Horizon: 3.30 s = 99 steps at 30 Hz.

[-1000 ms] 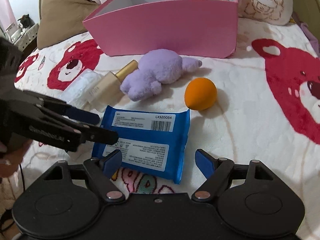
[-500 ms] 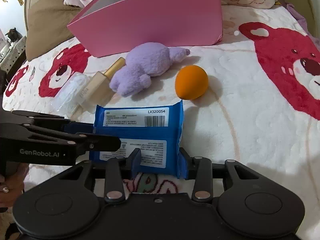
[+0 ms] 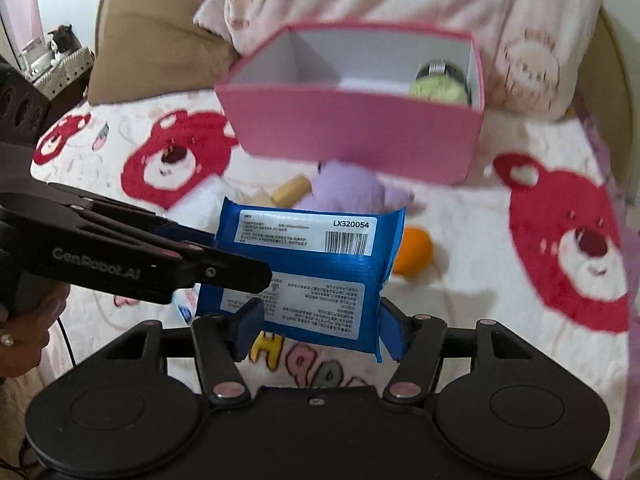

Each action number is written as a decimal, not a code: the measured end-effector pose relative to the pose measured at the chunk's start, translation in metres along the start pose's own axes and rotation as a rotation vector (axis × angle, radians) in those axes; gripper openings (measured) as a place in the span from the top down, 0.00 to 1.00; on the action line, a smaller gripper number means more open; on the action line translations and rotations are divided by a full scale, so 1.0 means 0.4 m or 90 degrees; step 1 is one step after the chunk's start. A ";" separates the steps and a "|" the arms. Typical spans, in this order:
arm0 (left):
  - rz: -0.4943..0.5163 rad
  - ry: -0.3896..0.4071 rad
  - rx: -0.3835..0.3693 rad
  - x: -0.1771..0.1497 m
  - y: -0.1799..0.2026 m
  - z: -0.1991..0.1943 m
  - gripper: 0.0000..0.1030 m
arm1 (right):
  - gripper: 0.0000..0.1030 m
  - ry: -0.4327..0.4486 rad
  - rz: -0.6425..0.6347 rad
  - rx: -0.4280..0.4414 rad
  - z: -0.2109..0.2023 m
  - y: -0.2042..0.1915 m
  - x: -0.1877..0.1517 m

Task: Organize objects
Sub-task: 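Carry the blue wipe pack with the left tool into the pink box, then open the left tool to release the wipe pack and withdraw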

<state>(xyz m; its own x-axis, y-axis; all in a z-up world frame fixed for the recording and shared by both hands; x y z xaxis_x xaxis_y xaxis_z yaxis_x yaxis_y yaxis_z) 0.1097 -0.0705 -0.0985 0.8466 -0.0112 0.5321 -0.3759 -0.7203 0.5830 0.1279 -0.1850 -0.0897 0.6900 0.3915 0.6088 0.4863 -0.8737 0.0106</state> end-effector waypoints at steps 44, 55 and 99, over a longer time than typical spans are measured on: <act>-0.027 0.022 0.182 0.594 -0.319 0.171 0.54 | 0.60 0.010 0.032 0.022 0.405 0.120 0.547; -0.131 -0.024 0.150 0.591 -0.447 0.311 0.54 | 0.62 -0.057 0.101 -0.013 0.540 0.167 0.554; 0.110 -0.068 0.169 0.469 -0.055 -0.165 0.30 | 0.40 0.061 -0.036 0.027 -0.090 0.048 0.466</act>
<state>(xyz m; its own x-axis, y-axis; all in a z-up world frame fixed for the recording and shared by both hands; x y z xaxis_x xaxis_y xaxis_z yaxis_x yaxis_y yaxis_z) 0.2519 -0.0110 0.0289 0.8189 -0.2122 0.5333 -0.4185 -0.8566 0.3019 0.2465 -0.1392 0.0526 0.6071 0.4085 0.6816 0.5464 -0.8374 0.0152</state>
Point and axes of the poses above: each gripper's, at about its wrist camera, not at the fingertips, and z roughly the way its jaws point, y to its right, x to its top, the point moved 9 cm from there along z, roughly the way its jaws point, and after that the axes turned 9 degrees about -x, right-handed, at the moved point
